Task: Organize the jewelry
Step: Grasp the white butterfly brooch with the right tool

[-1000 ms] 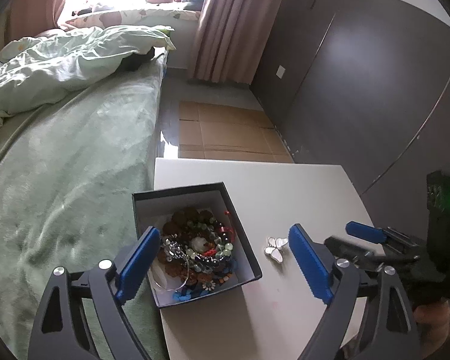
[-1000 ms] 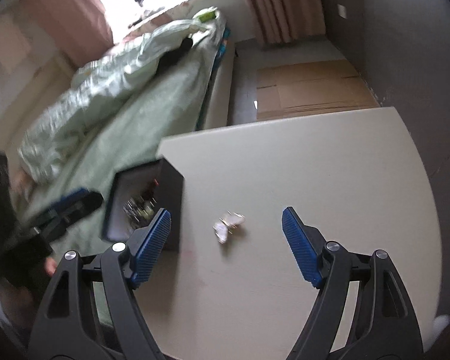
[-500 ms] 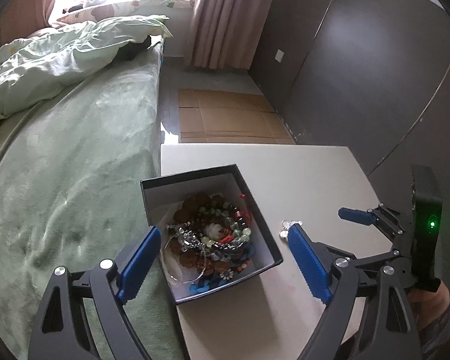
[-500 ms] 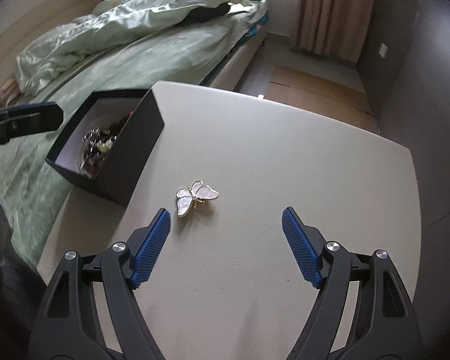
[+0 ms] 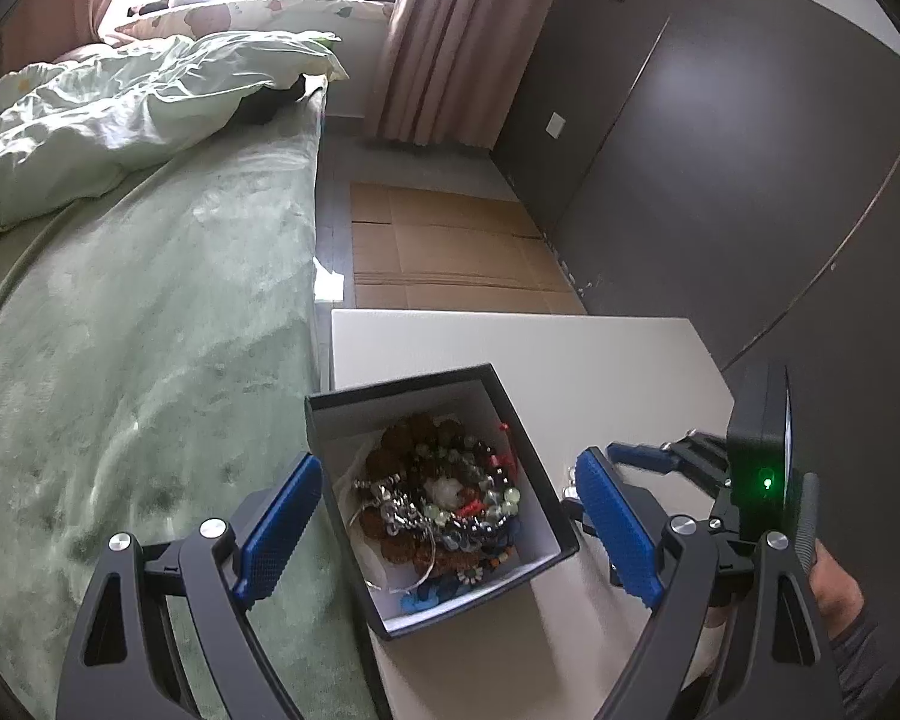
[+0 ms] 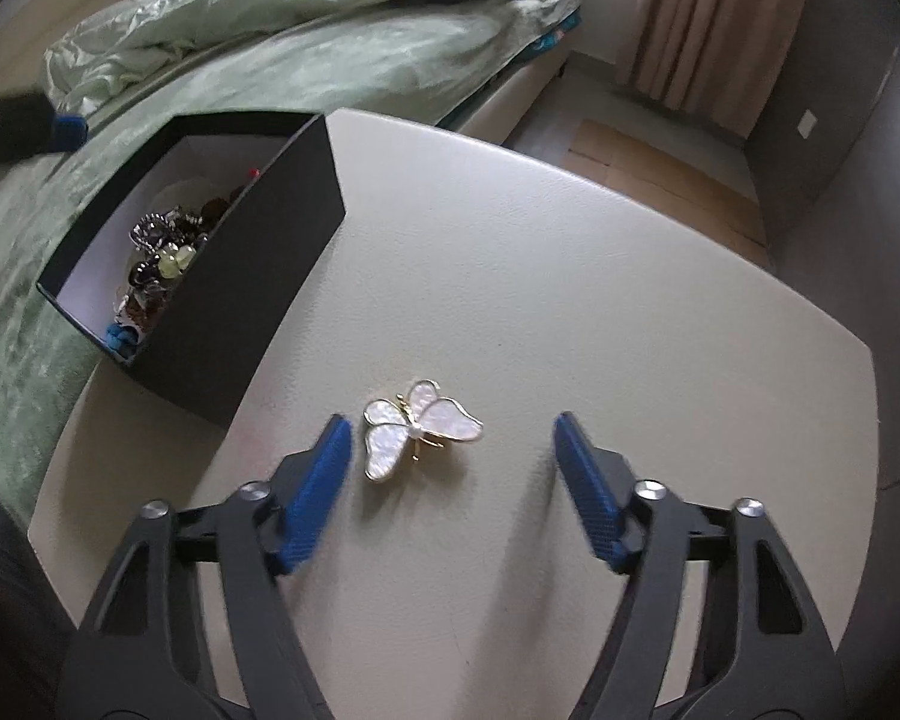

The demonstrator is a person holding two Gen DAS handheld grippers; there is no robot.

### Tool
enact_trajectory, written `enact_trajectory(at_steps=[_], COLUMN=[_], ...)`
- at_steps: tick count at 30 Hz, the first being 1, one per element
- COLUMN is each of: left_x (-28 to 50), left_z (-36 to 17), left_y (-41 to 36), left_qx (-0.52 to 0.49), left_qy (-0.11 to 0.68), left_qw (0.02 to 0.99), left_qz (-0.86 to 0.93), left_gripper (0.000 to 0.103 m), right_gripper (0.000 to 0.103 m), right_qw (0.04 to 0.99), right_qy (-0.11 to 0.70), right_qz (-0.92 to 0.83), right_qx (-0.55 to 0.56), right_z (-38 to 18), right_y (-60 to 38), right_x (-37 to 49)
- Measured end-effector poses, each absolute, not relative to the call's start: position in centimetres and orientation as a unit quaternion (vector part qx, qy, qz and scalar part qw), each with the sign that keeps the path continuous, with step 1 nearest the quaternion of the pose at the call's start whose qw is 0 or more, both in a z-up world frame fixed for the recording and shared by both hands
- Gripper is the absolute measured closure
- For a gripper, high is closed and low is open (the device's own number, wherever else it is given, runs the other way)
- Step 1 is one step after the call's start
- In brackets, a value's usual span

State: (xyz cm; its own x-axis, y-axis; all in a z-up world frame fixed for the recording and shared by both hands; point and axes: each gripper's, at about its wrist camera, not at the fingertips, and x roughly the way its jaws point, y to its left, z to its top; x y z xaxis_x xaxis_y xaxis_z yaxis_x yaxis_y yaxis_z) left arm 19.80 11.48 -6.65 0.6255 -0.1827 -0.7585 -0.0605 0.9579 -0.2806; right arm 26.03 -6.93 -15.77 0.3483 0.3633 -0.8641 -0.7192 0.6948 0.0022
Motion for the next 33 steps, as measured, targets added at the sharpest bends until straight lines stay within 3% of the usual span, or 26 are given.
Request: enact_trajectory(at_steps=[2, 7, 10, 21, 33], left_x=[20.0, 20.3, 20.1, 19.2, 17.9], left_z=[-6.6, -6.5, -6.2, -5.7, -5.2], left_y=[11.7, 12.1, 12.3, 12.7, 13.4], left_qx=[-0.145, -0.151, -0.155, -0.162, -0.166], left_qy=[0.431, 0.428, 0.425, 0.418, 0.409], left_qw=[0.89, 0.89, 0.891, 0.894, 0.897], left_qz=[-0.033, -0.032, -0.031, -0.025, -0.006], left_gripper=[0.02, 0.02, 0.02, 0.02, 0.018], right_gripper=[0.047, 0.051, 0.063, 0.063, 0.063], right_qw=[0.794, 0.791, 0.789, 0.792, 0.834], right_qy=[0.466, 0.466, 0.467, 0.464, 0.415], right_qz=[0.345, 0.35, 0.354, 0.354, 0.346], right_qx=[-0.182, -0.185, -0.184, -0.179, -0.11], right_z=[-15.7, -15.5, -15.4, -14.8, -9.6], right_y=[-7.0, -7.1, -7.1, -6.8, -7.2], right_x=[26.4, 26.7, 26.8, 26.1, 25.3])
